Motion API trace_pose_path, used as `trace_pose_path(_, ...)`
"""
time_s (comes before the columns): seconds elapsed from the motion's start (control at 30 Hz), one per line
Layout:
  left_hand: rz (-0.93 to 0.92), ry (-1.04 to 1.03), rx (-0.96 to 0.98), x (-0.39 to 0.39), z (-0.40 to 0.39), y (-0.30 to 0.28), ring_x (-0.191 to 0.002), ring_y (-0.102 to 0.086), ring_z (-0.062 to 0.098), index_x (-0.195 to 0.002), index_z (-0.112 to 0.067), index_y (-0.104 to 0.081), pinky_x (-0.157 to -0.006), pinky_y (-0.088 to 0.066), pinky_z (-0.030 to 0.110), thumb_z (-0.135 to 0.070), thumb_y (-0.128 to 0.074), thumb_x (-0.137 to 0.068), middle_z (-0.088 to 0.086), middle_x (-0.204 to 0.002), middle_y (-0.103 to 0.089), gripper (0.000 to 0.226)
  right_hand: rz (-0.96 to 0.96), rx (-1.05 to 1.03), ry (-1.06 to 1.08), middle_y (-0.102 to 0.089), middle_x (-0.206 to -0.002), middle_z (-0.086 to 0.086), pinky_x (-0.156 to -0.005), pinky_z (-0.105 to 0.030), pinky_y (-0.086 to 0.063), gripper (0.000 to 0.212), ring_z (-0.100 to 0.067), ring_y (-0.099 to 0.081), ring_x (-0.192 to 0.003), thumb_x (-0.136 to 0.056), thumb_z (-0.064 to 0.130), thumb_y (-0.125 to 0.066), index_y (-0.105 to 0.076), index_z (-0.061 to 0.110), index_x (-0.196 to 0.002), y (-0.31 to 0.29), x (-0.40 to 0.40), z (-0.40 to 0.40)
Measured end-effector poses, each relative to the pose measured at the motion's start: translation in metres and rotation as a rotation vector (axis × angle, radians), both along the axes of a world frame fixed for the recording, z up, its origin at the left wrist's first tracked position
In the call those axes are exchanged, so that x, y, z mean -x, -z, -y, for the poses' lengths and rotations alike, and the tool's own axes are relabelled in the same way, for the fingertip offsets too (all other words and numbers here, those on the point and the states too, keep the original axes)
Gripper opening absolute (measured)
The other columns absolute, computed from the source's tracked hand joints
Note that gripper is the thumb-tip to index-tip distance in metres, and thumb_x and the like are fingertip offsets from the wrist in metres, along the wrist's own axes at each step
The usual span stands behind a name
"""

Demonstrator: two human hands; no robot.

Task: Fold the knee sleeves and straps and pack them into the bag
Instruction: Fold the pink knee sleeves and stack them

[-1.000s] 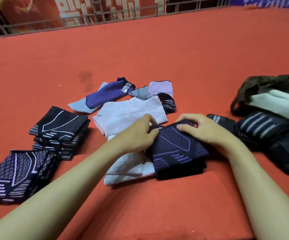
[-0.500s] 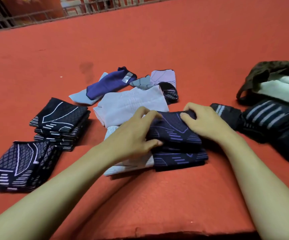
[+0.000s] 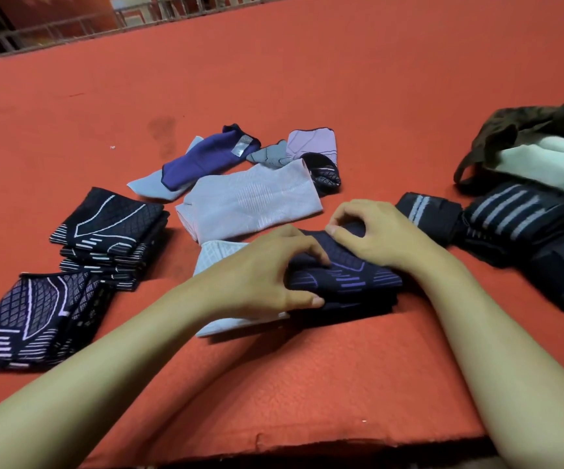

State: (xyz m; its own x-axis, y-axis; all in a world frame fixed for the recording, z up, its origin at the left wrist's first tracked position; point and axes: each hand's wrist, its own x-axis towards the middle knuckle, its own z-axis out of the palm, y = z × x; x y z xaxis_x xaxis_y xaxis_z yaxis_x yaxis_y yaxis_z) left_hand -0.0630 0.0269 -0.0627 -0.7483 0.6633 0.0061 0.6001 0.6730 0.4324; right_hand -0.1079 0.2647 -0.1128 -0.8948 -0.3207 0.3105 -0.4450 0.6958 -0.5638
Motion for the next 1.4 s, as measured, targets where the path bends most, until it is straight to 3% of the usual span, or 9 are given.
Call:
trace_pose_path(0.13, 0.093, 0.097, 0.04, 0.005, 0.006, -0.01, -0.113, -0.05, -0.006, -0.131, -0.04, -0.066, -0.094, -0.035, 0.005, -0.052, -0.076, -0.089, -0.015, -0.125, -0.051, 0.046, -0.042, -0.056, -0.02, -0.066, -0.092, 0.011, -0.086, -0.026, -0.044, 0.021, -0.009, -0.06, -0.089, -0.094, 0.044, -0.061, -0.071, 0.026, -0.095, 0.003, 0.002, 0.002)
trace_pose_path(0.23, -0.053, 0.091, 0.055, 0.006, 0.007, -0.004, -0.105, -0.047, -0.002, -0.125, -0.041, -0.073, -0.094, -0.029, 0.003, -0.052, -0.061, -0.1, -0.012, -0.116, -0.051, 0.03, -0.046, -0.035, 0.007, -0.064, -0.091, 0.014, -0.085, -0.024, -0.041, 0.026, -0.007, -0.058, -0.088, -0.095, 0.048, -0.058, -0.072, 0.025, -0.095, 0.004, 0.003, 0.0)
trace_pose_path(0.43, -0.146, 0.115, 0.051, 0.002, 0.006, 0.017, -0.097, -0.054, 0.015, -0.123, -0.029, -0.073, -0.09, -0.043, 0.028, -0.045, -0.062, -0.094, -0.005, -0.107, -0.052, 0.035, 0.017, -0.008, 0.027, -0.068, -0.09, 0.021, -0.085, -0.02, -0.044, 0.019, 0.001, -0.062, -0.089, -0.097, 0.049, -0.061, -0.07, 0.033, -0.091, 0.006, 0.004, 0.002)
trace_pose_path(0.57, -0.133, 0.126, -0.005, 0.012, 0.017, -0.008, -0.096, -0.055, 0.005, -0.119, -0.025, -0.076, -0.091, -0.04, 0.019, -0.031, -0.062, -0.101, -0.002, -0.107, -0.066, 0.024, 0.077, -0.007, 0.093, -0.069, -0.086, 0.021, -0.078, -0.021, -0.044, 0.016, 0.006, -0.062, -0.084, -0.1, 0.038, -0.062, -0.072, 0.029, -0.091, -0.012, 0.009, 0.002)
trace_pose_path(0.8, -0.114, -0.283, -0.118, 0.06, 0.087, -0.021, -0.086, -0.062, -0.001, -0.106, -0.033, -0.076, -0.073, -0.043, 0.015, -0.023, -0.06, -0.101, -0.015, -0.105, -0.072, 0.02, 0.168, -0.309, 0.165, -0.07, -0.113, 0.001, -0.082, -0.033, -0.044, 0.025, -0.022, -0.059, -0.1, -0.1, 0.034, -0.055, -0.067, 0.02, -0.116, -0.078, 0.052, 0.06)
trace_pose_path(0.97, -0.092, -0.554, -0.101, 0.108, 0.109, -0.001, -0.079, -0.065, 0.009, -0.114, -0.023, -0.071, -0.072, -0.046, 0.026, -0.016, -0.059, -0.095, -0.007, -0.107, -0.071, 0.023, 0.324, -0.171, 0.435, -0.037, -0.151, -0.018, -0.109, -0.046, -0.04, 0.061, -0.04, -0.041, -0.137, -0.095, 0.036, -0.063, -0.041, 0.01, -0.145, -0.037, 0.099, 0.114)
trace_pose_path(1.17, -0.093, -0.596, -0.178, 0.126, 0.099, 0.044, -0.104, -0.056, 0.026, -0.119, -0.015, -0.068, -0.098, -0.045, 0.041, -0.018, -0.066, -0.092, 0.001, -0.102, -0.061, 0.027, 0.112, 0.073, 0.67, -0.046, -0.135, -0.018, -0.097, -0.047, -0.041, 0.047, -0.039, -0.044, -0.126, -0.091, 0.029, -0.068, -0.043, 0.011, -0.126, 0.0, 0.094, 0.104)
trace_pose_path(1.27, -0.161, -0.647, -0.351, 0.125, 0.097, 0.063, -0.096, -0.059, 0.023, -0.105, -0.019, -0.069, -0.093, -0.049, 0.045, -0.021, -0.068, -0.089, -0.004, -0.093, -0.061, 0.017, 0.111, 0.105, 0.615, -0.064, -0.12, -0.011, -0.088, -0.044, -0.046, 0.032, -0.037, -0.058, -0.115, -0.093, 0.028, -0.064, -0.051, 0.015, -0.119, -0.002, 0.095, 0.097)
trace_pose_path(1.4, -0.269, -0.618, -0.451, 0.128, 0.099, 0.078, -0.09, -0.056, 0.013, -0.101, -0.02, -0.068, -0.084, -0.048, 0.034, -0.021, -0.07, -0.088, -0.003, -0.095, -0.062, 0.013, 0.062, 0.05, 0.687, -0.054, -0.126, -0.017, -0.091, -0.046, -0.043, 0.034, -0.04, -0.051, -0.121, -0.094, 0.031, -0.065, -0.054, 0.012, -0.12, -0.002, 0.098, 0.089)
